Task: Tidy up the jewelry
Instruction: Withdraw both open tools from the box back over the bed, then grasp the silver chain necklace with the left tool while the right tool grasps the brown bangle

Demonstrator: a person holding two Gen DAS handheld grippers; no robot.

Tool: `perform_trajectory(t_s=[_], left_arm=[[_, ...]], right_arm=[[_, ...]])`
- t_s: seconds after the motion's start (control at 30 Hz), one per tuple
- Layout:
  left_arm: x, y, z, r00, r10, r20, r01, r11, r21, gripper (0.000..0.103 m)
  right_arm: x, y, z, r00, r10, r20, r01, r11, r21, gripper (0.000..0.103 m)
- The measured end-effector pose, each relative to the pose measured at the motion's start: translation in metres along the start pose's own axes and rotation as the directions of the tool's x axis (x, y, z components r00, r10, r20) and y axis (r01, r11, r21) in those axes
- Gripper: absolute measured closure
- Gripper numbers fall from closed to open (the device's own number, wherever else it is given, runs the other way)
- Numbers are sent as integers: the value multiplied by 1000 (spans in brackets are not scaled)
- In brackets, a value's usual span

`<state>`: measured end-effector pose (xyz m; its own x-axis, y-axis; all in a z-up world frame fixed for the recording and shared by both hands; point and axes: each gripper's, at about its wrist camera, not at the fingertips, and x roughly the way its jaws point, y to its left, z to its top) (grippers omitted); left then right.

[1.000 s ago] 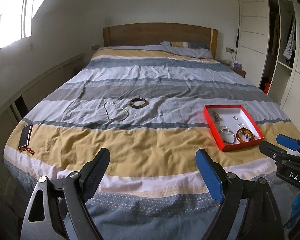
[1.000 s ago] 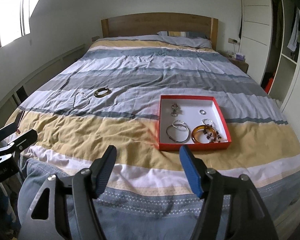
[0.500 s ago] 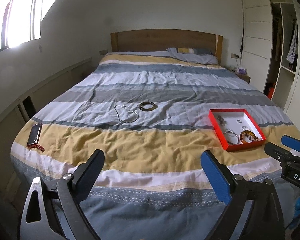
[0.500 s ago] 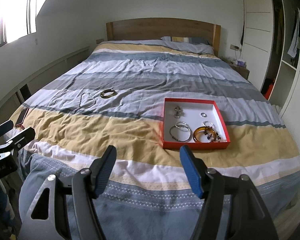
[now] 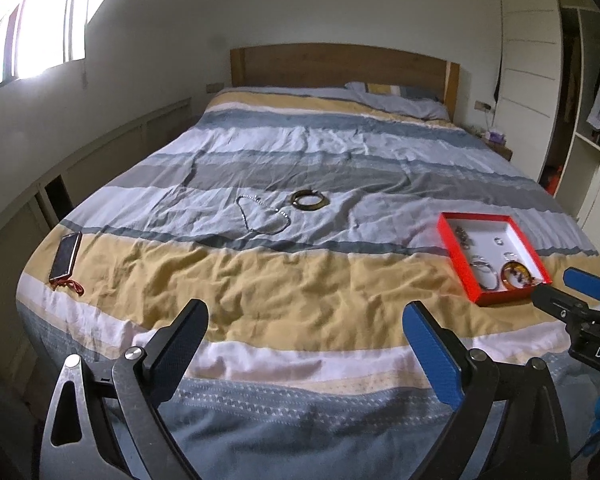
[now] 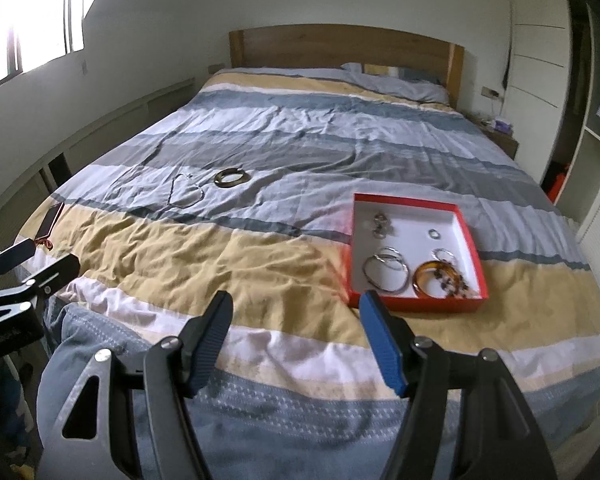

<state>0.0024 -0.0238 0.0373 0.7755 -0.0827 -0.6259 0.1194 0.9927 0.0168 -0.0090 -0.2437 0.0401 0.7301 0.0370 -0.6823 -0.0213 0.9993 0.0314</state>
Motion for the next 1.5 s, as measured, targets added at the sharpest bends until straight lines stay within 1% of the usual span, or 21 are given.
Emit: perform_trajectory(t_s=[0.27, 0.63, 0.8, 0.9, 1.03, 1.17, 1.27, 1.4, 1.5], left_arm=[[58, 19, 18, 998, 19, -60, -21, 999, -32, 6], [151, 47, 42, 989, 46, -140, -56, 996, -70, 6], [196, 74, 51, 985, 61, -163, -81, 990, -120, 6], [218, 90, 58, 984, 57, -168, -84, 984, -158, 6], [251, 107, 70, 985, 48, -164, -80, 978, -193, 6], [289, 120, 85, 985, 11, -170, -52, 970, -239, 6], [315, 126, 98, 984, -6, -177, -43, 962, -268, 6], [347, 128, 116, 982, -4, -187, -47, 962, -268, 6], [373, 128, 123, 976, 4, -219, -63, 963, -261, 6]], right_arm=[[52, 9, 29, 998, 34, -47, -36, 999, -40, 39], [149, 29, 68, 989, 82, -125, -94, 991, -92, 39], [191, 43, 85, 982, 119, -148, -135, 985, -107, 39], [218, 51, 96, 976, 148, -161, -165, 981, -103, 39], [251, 63, 110, 970, 176, -166, -196, 974, -114, 39], [285, 74, 128, 964, 208, -167, -227, 968, -109, 39], [304, 79, 143, 964, 214, -155, -232, 967, -109, 39], [333, 82, 169, 967, 219, -131, -233, 966, -110, 39], [354, 84, 182, 969, 210, -130, -225, 968, -111, 39]])
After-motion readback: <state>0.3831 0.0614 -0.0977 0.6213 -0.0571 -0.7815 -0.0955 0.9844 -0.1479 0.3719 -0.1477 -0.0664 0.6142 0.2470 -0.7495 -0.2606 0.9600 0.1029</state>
